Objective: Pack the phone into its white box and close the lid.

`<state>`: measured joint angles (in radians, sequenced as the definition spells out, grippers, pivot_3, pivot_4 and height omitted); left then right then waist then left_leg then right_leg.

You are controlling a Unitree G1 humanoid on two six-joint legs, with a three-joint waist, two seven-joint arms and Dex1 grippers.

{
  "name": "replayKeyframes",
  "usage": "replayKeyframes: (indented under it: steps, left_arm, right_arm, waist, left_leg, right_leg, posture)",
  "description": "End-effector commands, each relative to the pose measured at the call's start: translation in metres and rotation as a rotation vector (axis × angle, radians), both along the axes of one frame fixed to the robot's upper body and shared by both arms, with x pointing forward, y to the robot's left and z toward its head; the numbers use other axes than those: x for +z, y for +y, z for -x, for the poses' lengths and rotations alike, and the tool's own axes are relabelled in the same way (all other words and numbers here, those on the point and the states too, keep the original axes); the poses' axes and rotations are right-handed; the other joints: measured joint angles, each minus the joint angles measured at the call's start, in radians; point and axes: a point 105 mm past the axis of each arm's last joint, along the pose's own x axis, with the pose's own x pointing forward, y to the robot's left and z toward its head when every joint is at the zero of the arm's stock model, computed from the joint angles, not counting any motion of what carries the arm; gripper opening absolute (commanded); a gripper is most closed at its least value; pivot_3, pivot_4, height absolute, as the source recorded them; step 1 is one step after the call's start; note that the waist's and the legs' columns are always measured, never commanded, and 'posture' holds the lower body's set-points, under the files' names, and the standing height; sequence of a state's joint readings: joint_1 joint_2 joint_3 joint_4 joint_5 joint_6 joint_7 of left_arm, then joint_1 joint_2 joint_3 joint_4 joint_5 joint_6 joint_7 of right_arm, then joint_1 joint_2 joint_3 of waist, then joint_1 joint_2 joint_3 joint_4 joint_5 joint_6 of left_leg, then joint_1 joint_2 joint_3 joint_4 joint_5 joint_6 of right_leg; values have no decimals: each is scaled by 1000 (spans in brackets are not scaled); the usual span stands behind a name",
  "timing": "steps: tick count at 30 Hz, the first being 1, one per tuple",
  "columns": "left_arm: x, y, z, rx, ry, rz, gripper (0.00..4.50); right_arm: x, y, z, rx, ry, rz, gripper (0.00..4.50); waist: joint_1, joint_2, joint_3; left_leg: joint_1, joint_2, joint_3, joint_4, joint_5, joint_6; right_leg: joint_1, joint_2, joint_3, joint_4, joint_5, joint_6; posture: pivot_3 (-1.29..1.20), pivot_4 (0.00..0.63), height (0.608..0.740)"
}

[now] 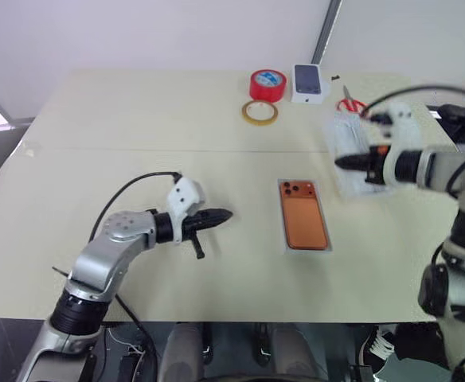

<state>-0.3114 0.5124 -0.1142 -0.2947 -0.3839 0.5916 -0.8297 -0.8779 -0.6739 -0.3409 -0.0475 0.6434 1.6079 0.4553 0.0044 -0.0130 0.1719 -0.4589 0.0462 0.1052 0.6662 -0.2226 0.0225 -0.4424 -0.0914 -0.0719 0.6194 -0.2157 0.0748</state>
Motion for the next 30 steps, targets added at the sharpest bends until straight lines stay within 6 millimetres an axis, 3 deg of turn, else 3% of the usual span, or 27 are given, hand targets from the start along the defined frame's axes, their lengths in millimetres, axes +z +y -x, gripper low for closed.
replayKeyframes:
  steps: [1,4,9,12,16,19,23,27,30]
  left_arm:
    - [8,17,-11,74,-49,12,0]
    - [8,22,-18,103,-63,8,0]
    - [12,18,-24,104,-88,17,0]
    - [12,9,-25,79,-98,14,0]
    - [9,-13,-26,33,-99,19,0]
    - [7,-39,-23,-32,-93,26,0]
    - [7,-66,-23,-80,-76,45,0]
    - [3,-86,-27,-101,-60,37,0]
    - [1,-100,-27,-125,-51,32,0]
  right_arm:
    - [27,57,19,320,-26,-294,24]
    - [19,91,40,419,37,-453,24]
    - [-34,119,52,231,183,-578,24]
    - [-58,122,57,82,254,-608,24]
    - [-81,105,52,-133,340,-612,24]
    - [-68,87,43,-116,274,-548,1001]
    - [-37,69,39,5,152,-383,3014]
    - [-20,49,39,39,110,-212,3014]
    - [-20,29,34,-1,75,-72,3014]
  waist:
    - [-1,0,0]
    - [1,0,0]
    - [6,-1,-1]
    - [5,0,0]
    - [8,0,-1]
    - [7,0,-1]
    - [6,1,-1]
    - [7,1,-1]
    - [8,1,-1]
  left_leg:
    - [0,0,0,0,0,0]
    - [0,1,0,0,0,0]
    - [0,1,1,0,0,0]
    - [0,1,2,1,0,0]
    - [0,1,1,1,0,0]
    - [1,1,1,1,0,0]
    - [1,0,2,1,0,0]
    - [1,1,1,0,0,0]
    - [1,1,1,0,0,0]
  right_leg:
    - [0,0,0,0,0,0]
    - [0,1,0,0,2,3]
    - [2,0,0,-2,2,3]
    - [1,0,1,-1,3,5]
    - [3,1,1,-2,3,4]
    - [3,1,2,-2,2,4]
    - [2,1,3,-2,1,1]
    - [1,3,3,-2,1,2]
    - [1,5,3,-2,1,2]
  posture:
    - [0,150,740]
    - [0,150,740]
    - [0,150,740]
    - [0,150,740]
    - [0,150,740]
    - [0,150,740]
    - [0,150,740]
    - [0,150,740]
    - [0,150,740]
